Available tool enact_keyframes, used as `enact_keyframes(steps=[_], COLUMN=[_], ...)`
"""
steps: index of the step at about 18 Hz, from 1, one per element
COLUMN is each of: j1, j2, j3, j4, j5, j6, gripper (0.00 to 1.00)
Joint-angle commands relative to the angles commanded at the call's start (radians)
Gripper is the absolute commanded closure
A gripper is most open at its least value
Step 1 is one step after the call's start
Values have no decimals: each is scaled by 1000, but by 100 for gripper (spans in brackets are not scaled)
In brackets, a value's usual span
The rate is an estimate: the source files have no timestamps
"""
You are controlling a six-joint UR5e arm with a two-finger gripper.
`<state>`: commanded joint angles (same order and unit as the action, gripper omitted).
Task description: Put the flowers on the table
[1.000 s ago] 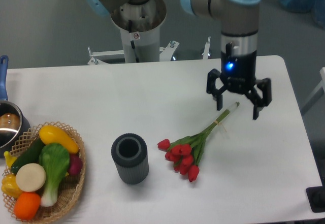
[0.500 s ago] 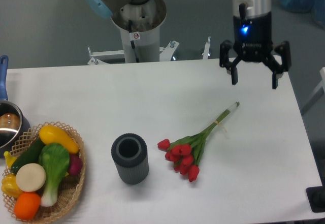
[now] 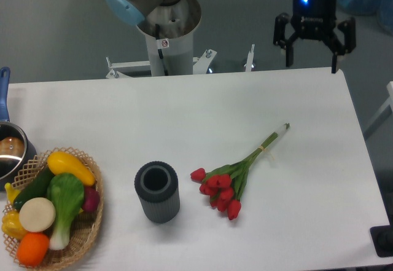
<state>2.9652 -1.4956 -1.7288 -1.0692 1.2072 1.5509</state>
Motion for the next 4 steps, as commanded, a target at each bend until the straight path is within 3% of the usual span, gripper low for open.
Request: enact_keyframes(steps=[4], j1=[-2], j2=[2], j3=[-6], j4=[2], j5=[-3], j6=[-6], gripper=[0])
